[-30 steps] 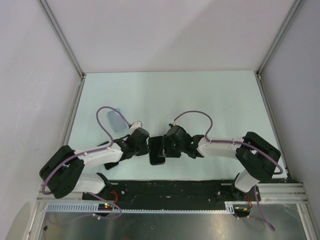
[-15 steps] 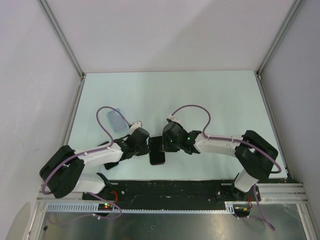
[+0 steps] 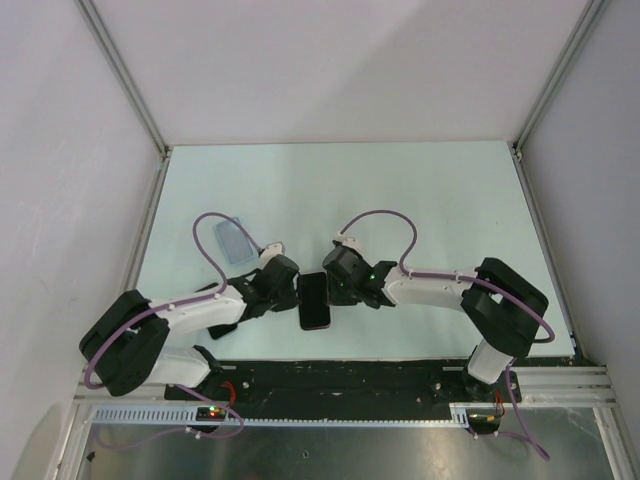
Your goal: Put the phone into the phone case
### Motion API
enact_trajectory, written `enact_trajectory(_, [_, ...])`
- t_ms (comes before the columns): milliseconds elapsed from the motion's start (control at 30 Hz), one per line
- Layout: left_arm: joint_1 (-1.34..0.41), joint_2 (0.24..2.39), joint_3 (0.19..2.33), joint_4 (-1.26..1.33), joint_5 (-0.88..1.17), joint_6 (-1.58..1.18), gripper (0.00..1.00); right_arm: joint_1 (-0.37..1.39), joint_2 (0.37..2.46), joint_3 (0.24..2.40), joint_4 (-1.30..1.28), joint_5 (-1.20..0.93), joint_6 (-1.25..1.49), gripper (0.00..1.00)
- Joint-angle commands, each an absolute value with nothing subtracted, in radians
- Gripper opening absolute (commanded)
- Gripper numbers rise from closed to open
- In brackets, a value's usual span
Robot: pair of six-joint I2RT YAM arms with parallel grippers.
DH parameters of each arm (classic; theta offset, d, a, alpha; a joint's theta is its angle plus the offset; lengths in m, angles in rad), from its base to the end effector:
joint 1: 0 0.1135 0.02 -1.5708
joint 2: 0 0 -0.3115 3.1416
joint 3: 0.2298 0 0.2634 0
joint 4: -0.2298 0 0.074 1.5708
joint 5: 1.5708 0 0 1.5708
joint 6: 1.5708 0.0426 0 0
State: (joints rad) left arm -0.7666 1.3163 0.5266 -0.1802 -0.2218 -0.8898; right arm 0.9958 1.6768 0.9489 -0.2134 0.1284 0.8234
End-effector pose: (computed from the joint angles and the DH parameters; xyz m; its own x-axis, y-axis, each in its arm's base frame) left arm 0.1722 -0.1529 0.1798 -0.8302 -0.2527 -0.4969 -0.0919 0.9412 -0.3250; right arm 0.1964 0.2931 0.2034 -0.8792 -0.0191 -0.4761 -0.2154 0.9072 0.3615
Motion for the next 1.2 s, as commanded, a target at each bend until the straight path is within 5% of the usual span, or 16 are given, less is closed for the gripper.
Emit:
enact_trajectory(0, [-0.772,1.34,0.553,-0.183,-0.21,-0.878,0.07,1.007,1.689,0.993,-0.204,0.162,0.799,0.32])
enact_trajectory(900, [-0.772,1.358,0.56,-0.171,-0.197,-0.879,0.06,1.055,1.784,1.056,-0.228,0.139,0.799,0.18])
enact_trajectory(1167, [-0.771,1.309,0.531,-0.175,-0.199,-0.879,0.09,1.044,1.696,1.056,-0.283,0.195,0.77,0.32])
